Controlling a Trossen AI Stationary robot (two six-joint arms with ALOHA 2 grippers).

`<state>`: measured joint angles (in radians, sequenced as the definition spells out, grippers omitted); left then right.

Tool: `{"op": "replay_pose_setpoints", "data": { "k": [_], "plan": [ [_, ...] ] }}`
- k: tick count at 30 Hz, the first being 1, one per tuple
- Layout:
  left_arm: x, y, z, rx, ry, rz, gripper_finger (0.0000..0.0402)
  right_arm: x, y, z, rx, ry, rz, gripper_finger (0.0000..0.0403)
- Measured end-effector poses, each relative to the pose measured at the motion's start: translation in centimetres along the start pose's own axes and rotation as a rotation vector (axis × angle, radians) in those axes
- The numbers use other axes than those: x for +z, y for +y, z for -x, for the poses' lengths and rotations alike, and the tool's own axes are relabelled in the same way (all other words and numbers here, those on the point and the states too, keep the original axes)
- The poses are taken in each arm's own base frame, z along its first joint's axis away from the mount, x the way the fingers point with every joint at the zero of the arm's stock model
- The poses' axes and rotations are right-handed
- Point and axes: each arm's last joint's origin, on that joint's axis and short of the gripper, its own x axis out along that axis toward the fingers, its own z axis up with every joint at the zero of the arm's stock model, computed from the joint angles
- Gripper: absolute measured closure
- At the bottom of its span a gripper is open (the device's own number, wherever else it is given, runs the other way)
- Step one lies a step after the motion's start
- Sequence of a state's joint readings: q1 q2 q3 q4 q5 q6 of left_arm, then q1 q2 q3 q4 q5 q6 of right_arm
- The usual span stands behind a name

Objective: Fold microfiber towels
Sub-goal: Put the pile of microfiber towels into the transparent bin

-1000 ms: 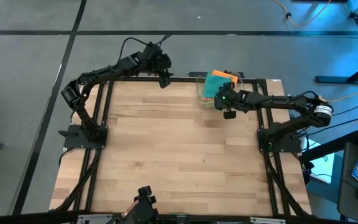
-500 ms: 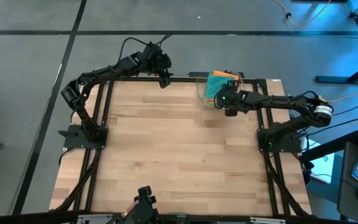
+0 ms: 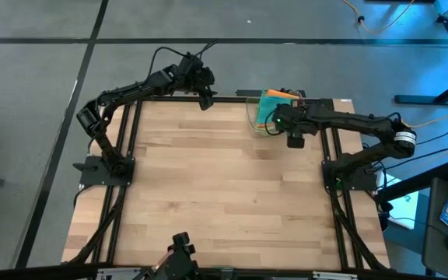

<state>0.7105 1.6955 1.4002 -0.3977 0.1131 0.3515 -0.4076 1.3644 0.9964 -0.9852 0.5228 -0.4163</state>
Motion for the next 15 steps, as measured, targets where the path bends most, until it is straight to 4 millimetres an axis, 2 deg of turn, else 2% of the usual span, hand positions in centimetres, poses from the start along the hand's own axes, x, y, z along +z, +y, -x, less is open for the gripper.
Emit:
{"op": "replay_pose_setpoints", "data": {
  "k": [4, 9, 12, 15],
  "plan": [
    [0.0, 0.0, 0.0, 0.0, 0.0, 0.0, 0.0207, -0.4, -0.6, 1.7, 0.091, 0.041, -0.136, 0.0154],
    [0.1, 0.0, 0.0, 0.005, -0.014, -0.002, 0.0207, 0.6, -2.4, 3.2, -0.066, -0.028, -0.296, 0.0159],
    [0.1, 0.0, 0.0, 0.005, -0.015, -0.002, 0.0207, 1.2, -3.7, 3.2, -0.155, -0.094, -0.389, 0.016],
    [0.2, 0.0, 0.0, 0.006, -0.016, -0.002, 0.0207, 1.6, -5.1, 2.5, -0.112, -0.179, -0.482, 0.016]
  ]
}}
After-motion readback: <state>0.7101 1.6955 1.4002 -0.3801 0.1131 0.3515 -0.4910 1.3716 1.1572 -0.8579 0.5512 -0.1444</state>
